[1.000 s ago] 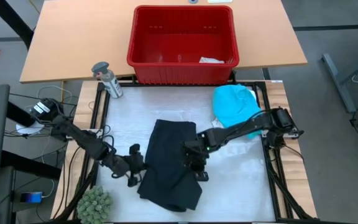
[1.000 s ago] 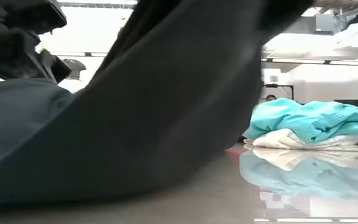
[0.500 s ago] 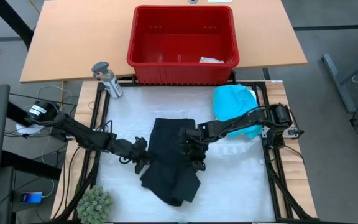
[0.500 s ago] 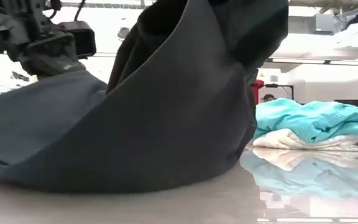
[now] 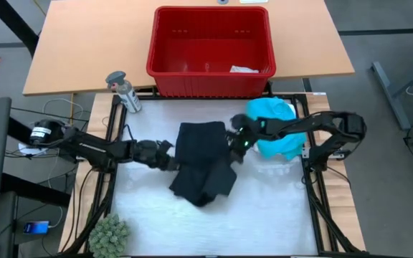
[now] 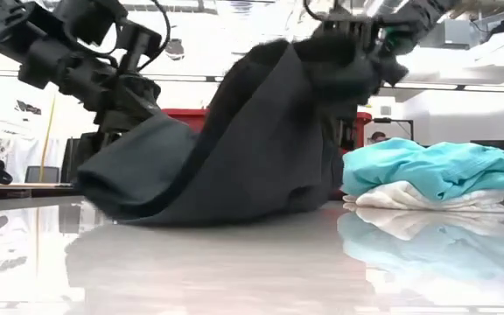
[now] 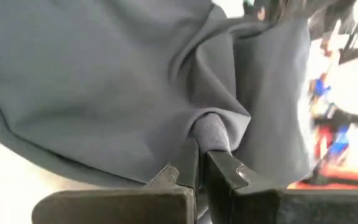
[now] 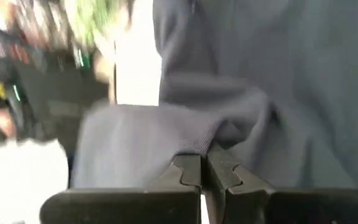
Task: Fold Laundry from Bin
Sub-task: Fold the black shorts
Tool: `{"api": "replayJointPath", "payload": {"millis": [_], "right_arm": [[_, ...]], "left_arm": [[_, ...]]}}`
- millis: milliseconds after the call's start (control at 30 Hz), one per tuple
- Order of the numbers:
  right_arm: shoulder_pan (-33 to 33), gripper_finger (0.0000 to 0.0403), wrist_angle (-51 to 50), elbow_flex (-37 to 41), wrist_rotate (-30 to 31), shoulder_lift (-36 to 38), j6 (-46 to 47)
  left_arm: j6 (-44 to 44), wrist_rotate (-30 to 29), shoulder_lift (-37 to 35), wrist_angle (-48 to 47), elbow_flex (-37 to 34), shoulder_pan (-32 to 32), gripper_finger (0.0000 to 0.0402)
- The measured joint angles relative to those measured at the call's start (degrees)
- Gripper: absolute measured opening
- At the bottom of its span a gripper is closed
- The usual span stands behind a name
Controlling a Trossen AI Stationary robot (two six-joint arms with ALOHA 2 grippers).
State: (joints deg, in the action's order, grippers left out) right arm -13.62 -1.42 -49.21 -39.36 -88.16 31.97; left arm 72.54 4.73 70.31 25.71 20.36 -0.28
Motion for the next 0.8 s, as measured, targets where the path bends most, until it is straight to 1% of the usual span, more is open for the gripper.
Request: {"api": "replayJointPath", "payload": {"millis": [133, 267, 367, 467, 533, 667, 733, 800], "right_arm": [[-6.2, 0.0021, 15.7, 5.7, 0.5, 1.8, 7.8], [-12.4, 0.0021, 21.8, 7.3, 6.3, 1.3, 17.5], [-16.0, 0.0021, 24.6, 7.2, 8.1, 1.0, 23.8], [-18.9, 0.0021, 24.5, 7.2, 14.5, 0.5, 29.9], [-20.6, 0.0021, 24.6, 6.9, 17.2, 0.2, 31.4], [-23.8, 0.0021, 24.8, 4.0, 17.5, -2.5, 34.8], [-24.7, 0.0021, 24.6, 2.1, 17.9, -5.3, 35.6], [-24.9, 0.0025, 24.3, -0.3, 18.0, -8.0, 34.8]], "left_arm": [[4.8, -0.6, 0.0, 4.3, 0.0, 6.0, 0.0], [10.9, -2.7, 0.0, 6.0, 0.0, 12.8, 0.0], [14.7, -5.2, 0.0, 4.3, 0.0, 18.1, 0.0], [19.7, -9.9, 0.1, 1.9, 0.0, 22.7, 0.0], [23.4, -11.7, 0.1, 0.4, 0.0, 25.8, 0.0], [28.4, -11.7, 0.1, 0.3, 0.0, 31.5, 0.0], [32.3, -13.9, 0.1, 0.9, 0.0, 33.5, 0.0], [34.2, -17.0, 0.1, 0.8, 0.0, 35.1, 0.0]]}}
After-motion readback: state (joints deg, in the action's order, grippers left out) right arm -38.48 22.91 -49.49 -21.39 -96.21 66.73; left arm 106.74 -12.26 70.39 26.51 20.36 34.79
